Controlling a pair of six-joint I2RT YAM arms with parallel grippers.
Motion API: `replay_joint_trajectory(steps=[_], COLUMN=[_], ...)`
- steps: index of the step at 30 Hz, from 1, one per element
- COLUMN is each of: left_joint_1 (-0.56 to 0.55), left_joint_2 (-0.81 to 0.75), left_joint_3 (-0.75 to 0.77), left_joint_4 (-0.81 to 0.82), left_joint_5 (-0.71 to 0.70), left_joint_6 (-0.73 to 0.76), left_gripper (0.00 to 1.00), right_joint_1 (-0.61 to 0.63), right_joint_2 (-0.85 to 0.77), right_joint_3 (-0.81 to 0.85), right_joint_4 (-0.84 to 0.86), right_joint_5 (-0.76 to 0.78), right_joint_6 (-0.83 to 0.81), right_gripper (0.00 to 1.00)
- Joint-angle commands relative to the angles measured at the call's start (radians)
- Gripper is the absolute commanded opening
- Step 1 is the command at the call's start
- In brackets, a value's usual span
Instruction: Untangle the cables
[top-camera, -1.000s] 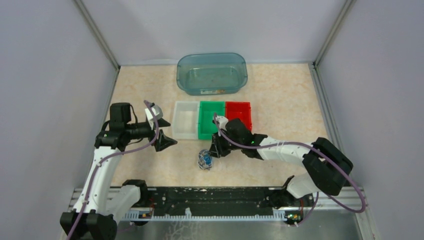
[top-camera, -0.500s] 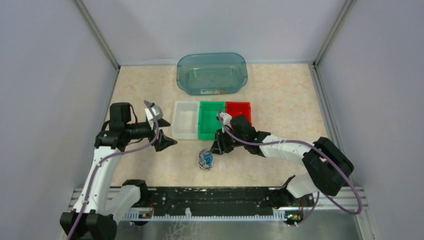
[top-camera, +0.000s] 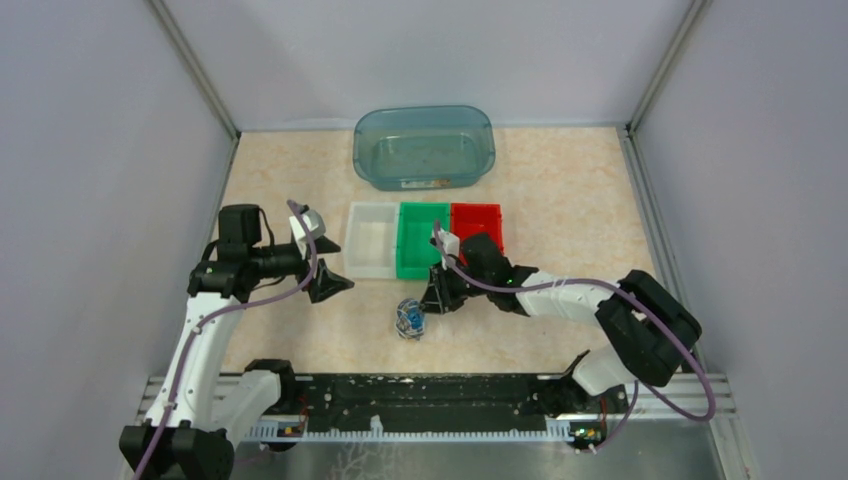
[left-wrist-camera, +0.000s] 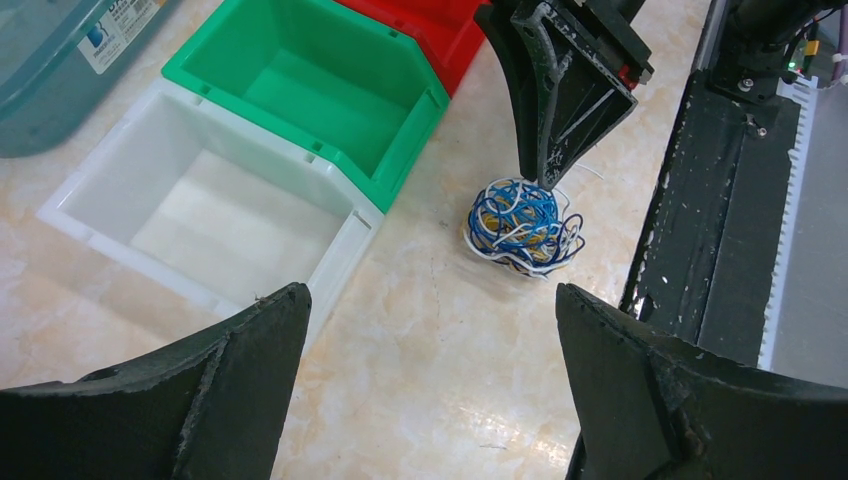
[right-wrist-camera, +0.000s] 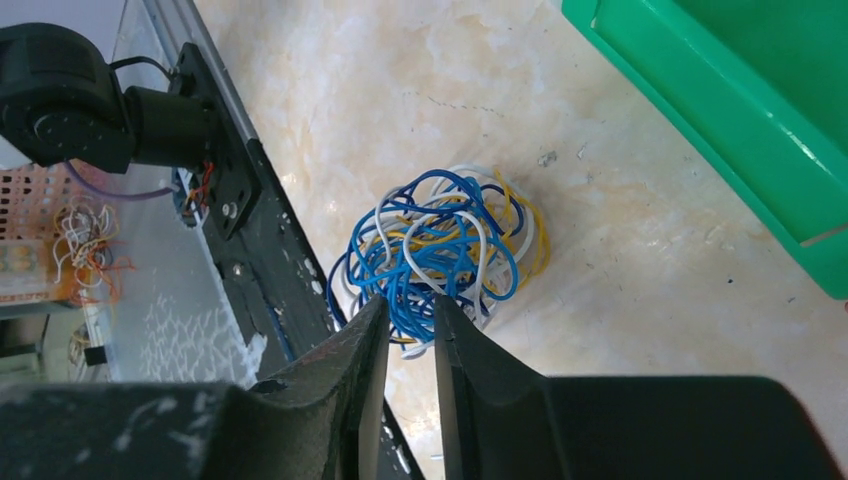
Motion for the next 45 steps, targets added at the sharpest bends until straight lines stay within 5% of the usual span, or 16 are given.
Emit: replay_joint_trajectory(steps=[1,6,12,15,17,31,38,43,45], left_joint_1=[-0.006,-0.006,-0.007,-0.007,-0.006,-0.008,-0.007,-0.009,-0.007], left_joint_2=[-0.011,-0.011,-0.008,-0.008,-0.010,-0.021,-0.021,-0.034,-0.039], left_joint_3=[0.028,0.019,0.010,0.011,0.012,0.024,0.027,0.023,0.019], left_joint_4=[-0.018,-0.019,-0.017,-0.017,-0.017,-0.017,-0.017,-0.017,-0.019], left_joint_5=[0.027,0.031,0.029,0.034,0.040,0.053,0.044,0.037,0.037], left_joint_6=[0.021,0.021,0.041,0.039,0.037,0.022,0.017,0.013,0.015], left_gripper=[0.98,0.98,0.97,0.97,0.97,0.98,0.98,0.98,0.98], right_joint_1=[0.004,0.023,0.037,0.031,0.012,-0.002,0.024,0.053,0.054], right_joint_2=[0.002,-0.015,-0.107,-0.139,-0.127,0.025,0.069,0.079,0.051], right_joint_3=[0.019,0.048,0.092,0.094,0.098,0.109,0.096,0.102,0.113], right_joint_4=[0.099,0.077,-0.047,-0.117,-0.147,-0.064,0.010,0.020,0.014], right_joint_5=[-0.019,-0.003,0.087,0.162,0.161,0.018,-0.043,-0.013,0.005], right_joint_6=[0.031,0.037,-0.024,-0.083,-0.106,-0.113,-0.072,-0.058,-0.054], right_gripper=[0.21,0.00,0.00,0.29,0.37,0.41,0.28,0.02,0.00])
